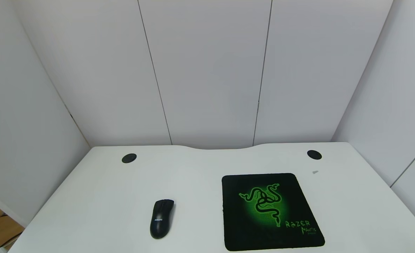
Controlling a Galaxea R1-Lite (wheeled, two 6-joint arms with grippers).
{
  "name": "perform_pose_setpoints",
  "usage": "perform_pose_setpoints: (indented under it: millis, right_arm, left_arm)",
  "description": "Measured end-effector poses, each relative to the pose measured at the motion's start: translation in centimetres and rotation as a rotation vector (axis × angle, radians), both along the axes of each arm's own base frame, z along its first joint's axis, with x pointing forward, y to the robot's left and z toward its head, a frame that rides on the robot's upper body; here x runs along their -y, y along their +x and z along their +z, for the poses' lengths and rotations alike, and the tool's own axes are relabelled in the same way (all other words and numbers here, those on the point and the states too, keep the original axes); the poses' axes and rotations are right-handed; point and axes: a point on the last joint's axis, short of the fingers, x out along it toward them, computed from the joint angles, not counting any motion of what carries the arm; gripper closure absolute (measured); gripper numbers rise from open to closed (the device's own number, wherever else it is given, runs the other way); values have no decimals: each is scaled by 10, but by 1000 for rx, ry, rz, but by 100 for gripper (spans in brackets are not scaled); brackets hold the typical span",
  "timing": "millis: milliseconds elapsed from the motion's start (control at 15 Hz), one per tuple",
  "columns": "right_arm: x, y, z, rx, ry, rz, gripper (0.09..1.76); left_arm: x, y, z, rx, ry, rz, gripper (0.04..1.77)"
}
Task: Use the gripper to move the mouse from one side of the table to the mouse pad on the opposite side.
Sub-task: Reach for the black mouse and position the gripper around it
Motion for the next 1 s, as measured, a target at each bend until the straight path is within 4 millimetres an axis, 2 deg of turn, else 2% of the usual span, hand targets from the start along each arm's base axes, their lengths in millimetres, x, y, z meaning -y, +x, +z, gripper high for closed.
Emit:
perform_pose_setpoints:
  millis: [1000]
  right_arm:
    - [0, 0, 0, 0, 0, 0, 14]
  left_arm:
    - [0, 0, 0, 2, -15, 7, 9]
